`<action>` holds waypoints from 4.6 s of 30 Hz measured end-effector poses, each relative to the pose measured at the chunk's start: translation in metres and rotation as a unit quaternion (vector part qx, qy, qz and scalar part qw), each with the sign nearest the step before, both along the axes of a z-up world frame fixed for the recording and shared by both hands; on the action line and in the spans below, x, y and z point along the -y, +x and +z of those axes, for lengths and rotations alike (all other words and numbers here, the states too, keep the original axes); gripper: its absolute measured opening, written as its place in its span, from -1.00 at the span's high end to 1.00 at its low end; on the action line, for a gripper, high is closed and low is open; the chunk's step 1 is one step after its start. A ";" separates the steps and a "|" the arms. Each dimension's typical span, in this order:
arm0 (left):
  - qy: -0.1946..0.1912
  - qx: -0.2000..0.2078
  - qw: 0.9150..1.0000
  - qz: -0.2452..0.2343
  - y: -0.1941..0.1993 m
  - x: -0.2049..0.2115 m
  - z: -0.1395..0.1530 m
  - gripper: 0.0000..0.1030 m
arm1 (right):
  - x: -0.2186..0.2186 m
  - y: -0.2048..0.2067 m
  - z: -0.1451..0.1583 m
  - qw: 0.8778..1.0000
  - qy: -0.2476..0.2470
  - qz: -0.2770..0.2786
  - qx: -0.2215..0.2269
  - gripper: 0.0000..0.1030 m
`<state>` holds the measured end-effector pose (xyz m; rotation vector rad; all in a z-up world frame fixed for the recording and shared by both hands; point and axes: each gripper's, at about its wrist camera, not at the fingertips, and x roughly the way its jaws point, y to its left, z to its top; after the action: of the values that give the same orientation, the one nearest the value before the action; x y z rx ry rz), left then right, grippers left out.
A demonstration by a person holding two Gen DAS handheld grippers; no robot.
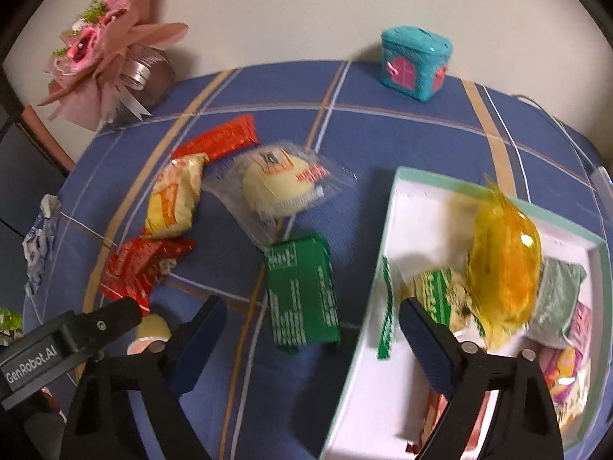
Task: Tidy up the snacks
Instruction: 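Grasp the dark green packet with right gripper while left grasps the cream pudding cup, then lift the dark green packet and pudding cup off the table with both grippers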
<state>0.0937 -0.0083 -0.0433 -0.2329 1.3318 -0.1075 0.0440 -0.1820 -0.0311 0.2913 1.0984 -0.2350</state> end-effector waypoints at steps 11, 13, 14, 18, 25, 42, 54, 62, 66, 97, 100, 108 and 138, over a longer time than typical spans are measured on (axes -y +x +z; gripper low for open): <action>0.002 -0.015 1.000 0.004 0.003 0.001 -0.006 -0.99 | -0.015 0.013 -0.009 0.999 -0.028 0.030 -0.010 -0.36; 0.001 -0.015 1.000 0.005 0.002 0.000 -0.005 -0.99 | -0.016 0.014 -0.015 0.999 -0.025 0.035 -0.019 -0.27; 0.001 -0.015 1.000 0.005 0.003 0.000 -0.005 -0.99 | -0.017 0.014 -0.017 0.999 -0.021 0.036 -0.023 -0.18; -0.001 -0.018 1.000 0.004 0.003 0.001 -0.007 -0.99 | -0.016 0.016 -0.026 0.999 -0.020 0.031 -0.037 -0.11; -0.006 -0.030 1.000 -0.005 0.002 0.006 -0.012 -0.99 | -0.016 0.017 -0.036 0.999 -0.010 0.020 -0.047 0.14; -0.018 -0.063 0.998 -0.012 -0.007 0.017 -0.032 -0.64 | -0.031 -0.002 -0.037 0.996 -0.011 0.017 -0.089 0.18; -0.034 -0.066 0.997 -0.020 -0.021 0.022 -0.031 0.07 | -0.041 -0.020 -0.041 0.994 0.021 0.008 -0.111 0.19; -0.037 -0.066 0.997 -0.021 -0.019 0.021 -0.030 0.09 | -0.047 -0.026 -0.041 0.993 0.021 0.011 -0.118 0.19; -0.042 -0.068 0.997 -0.019 -0.016 0.018 -0.028 0.11 | -0.052 -0.025 -0.044 0.992 0.023 0.011 -0.121 0.18; -0.104 -0.046 0.993 -0.032 -0.011 0.026 0.004 0.12 | -0.010 -0.008 -0.014 0.993 0.052 -0.025 -0.102 0.19; -0.108 -0.043 0.993 -0.037 -0.012 0.028 0.006 0.12 | -0.006 -0.011 -0.005 0.994 0.051 -0.030 -0.092 0.19; -0.119 -0.022 0.991 -0.049 -0.016 0.033 0.021 0.12 | 0.000 -0.022 0.027 0.996 0.048 -0.041 -0.062 0.20; -0.106 -0.036 0.993 -0.034 -0.016 0.024 0.012 0.12 | -0.016 -0.026 -0.016 0.990 0.083 -0.026 -0.110 0.30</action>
<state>0.0777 -0.0322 -0.0313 -0.3743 1.4008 -0.3016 0.0178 -0.1659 -0.0470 0.4520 1.3322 -0.2260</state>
